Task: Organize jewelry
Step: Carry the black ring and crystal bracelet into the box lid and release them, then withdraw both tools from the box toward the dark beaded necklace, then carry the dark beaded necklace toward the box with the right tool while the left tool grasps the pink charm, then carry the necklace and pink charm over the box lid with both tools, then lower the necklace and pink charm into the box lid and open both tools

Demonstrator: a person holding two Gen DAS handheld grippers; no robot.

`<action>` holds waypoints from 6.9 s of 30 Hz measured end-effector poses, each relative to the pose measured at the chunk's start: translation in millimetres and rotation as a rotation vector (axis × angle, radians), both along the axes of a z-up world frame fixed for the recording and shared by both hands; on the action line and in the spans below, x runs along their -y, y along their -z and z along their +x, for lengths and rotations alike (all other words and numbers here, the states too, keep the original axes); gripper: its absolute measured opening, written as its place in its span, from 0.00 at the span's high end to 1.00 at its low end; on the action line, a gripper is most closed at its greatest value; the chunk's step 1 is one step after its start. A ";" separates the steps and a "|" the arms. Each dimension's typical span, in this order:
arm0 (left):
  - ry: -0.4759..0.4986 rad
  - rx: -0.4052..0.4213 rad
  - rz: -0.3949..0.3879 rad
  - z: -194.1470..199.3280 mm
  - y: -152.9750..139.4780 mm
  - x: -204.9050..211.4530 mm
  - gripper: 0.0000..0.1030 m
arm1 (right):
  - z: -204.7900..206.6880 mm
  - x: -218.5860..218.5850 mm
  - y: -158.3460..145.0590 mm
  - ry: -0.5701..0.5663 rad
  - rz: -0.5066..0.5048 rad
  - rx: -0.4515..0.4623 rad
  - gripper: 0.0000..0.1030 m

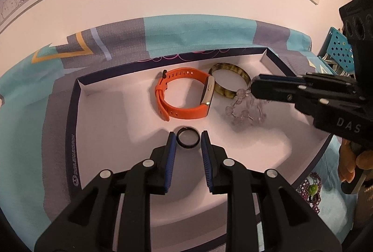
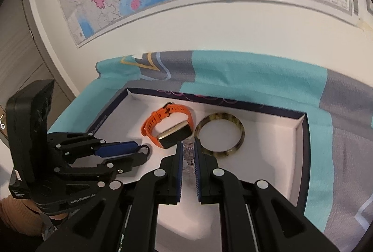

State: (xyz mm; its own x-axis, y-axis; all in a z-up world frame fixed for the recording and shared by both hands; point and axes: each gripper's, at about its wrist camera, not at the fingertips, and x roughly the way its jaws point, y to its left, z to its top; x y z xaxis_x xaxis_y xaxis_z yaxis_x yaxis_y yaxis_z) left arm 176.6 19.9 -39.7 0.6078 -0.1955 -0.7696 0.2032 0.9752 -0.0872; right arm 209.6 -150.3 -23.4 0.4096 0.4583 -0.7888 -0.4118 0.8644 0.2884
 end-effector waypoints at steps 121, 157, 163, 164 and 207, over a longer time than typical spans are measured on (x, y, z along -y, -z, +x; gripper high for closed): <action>0.152 0.083 -0.074 -168.7 -21.9 11.9 0.81 | -141.7 30.5 -61.4 -0.083 0.034 0.110 0.96; 0.126 0.153 -0.061 -129.2 -48.6 6.6 0.81 | -98.8 18.7 -78.3 -0.076 0.025 0.174 0.96; 0.122 0.162 -0.056 -121.7 -51.0 6.4 0.81 | -89.2 16.1 -79.6 -0.074 0.023 0.179 0.96; 0.121 0.163 -0.056 -120.8 -51.6 6.4 0.81 | -87.4 15.5 -79.4 -0.072 0.023 0.179 0.96; 0.076 0.114 -0.048 -66.0 -36.9 3.5 0.81 | -47.3 9.8 -50.9 -0.040 0.052 0.106 0.96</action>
State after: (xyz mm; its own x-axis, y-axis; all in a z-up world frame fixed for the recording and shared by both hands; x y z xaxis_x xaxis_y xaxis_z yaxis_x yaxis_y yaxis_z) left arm 110.6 16.4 -2.8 0.6729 -0.2787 -0.6852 0.2872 0.9521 -0.1052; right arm 162.3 -160.1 27.5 0.4697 0.5153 -0.7169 -0.4766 0.8315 0.2855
